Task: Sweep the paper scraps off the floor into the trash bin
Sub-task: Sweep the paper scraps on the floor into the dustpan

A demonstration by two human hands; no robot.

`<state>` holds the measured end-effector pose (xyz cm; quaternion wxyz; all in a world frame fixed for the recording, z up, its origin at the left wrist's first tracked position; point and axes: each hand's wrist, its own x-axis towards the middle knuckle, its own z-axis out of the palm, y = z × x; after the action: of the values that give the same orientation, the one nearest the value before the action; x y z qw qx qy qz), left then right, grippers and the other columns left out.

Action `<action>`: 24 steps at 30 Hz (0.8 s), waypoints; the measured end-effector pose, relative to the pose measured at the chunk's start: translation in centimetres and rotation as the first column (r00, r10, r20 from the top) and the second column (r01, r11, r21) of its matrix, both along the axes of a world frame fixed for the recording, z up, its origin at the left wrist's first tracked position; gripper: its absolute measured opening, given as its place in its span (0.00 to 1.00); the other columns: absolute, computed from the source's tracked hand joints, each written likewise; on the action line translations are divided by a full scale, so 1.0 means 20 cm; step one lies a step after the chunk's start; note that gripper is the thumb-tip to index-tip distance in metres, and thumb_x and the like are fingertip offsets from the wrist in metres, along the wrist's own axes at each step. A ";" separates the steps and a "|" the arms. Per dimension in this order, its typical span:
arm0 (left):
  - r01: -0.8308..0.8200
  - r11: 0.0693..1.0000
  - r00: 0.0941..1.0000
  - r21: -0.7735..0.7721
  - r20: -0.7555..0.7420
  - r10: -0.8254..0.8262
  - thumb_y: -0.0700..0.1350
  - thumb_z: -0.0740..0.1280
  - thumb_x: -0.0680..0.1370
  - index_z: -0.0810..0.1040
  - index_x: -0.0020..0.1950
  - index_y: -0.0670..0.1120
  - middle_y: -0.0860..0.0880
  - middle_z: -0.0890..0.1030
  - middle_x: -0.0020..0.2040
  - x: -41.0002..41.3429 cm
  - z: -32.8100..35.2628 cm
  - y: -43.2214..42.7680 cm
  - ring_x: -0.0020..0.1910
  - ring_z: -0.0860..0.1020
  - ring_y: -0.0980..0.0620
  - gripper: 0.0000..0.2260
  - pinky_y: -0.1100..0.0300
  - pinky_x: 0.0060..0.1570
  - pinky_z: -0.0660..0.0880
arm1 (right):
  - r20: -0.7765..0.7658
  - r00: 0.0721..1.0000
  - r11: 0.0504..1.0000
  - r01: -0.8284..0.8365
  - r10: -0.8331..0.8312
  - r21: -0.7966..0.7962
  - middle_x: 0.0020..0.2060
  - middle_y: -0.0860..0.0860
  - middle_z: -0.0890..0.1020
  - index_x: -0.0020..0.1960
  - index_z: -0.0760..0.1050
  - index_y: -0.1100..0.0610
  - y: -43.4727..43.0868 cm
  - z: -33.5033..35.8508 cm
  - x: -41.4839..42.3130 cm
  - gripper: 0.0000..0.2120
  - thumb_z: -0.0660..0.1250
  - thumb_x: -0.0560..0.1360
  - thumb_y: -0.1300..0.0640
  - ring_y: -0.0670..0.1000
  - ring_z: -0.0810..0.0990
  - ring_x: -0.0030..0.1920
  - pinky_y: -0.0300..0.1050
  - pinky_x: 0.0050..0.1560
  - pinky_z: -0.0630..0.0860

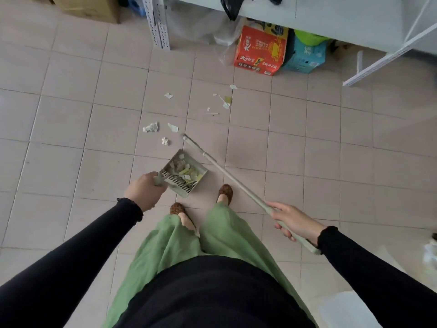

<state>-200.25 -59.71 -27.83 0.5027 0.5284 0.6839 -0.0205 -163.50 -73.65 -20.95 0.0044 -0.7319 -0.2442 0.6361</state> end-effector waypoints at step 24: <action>-0.141 0.990 0.990 0.023 0.030 0.141 0.46 0.66 0.76 0.80 0.56 0.51 0.44 0.85 0.56 -0.18 0.02 -0.31 0.28 0.72 0.45 0.10 0.55 0.27 0.74 | -0.056 0.996 0.993 0.075 -0.070 0.092 0.36 0.53 0.72 0.78 0.62 0.45 -0.15 -0.19 -0.16 0.24 0.58 0.83 0.55 0.46 0.67 0.24 0.41 0.23 0.66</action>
<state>-203.91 -65.92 -27.37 0.5060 0.4852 0.7125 0.0313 -166.79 -76.56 -24.79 0.0684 -0.7221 -0.2471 0.6425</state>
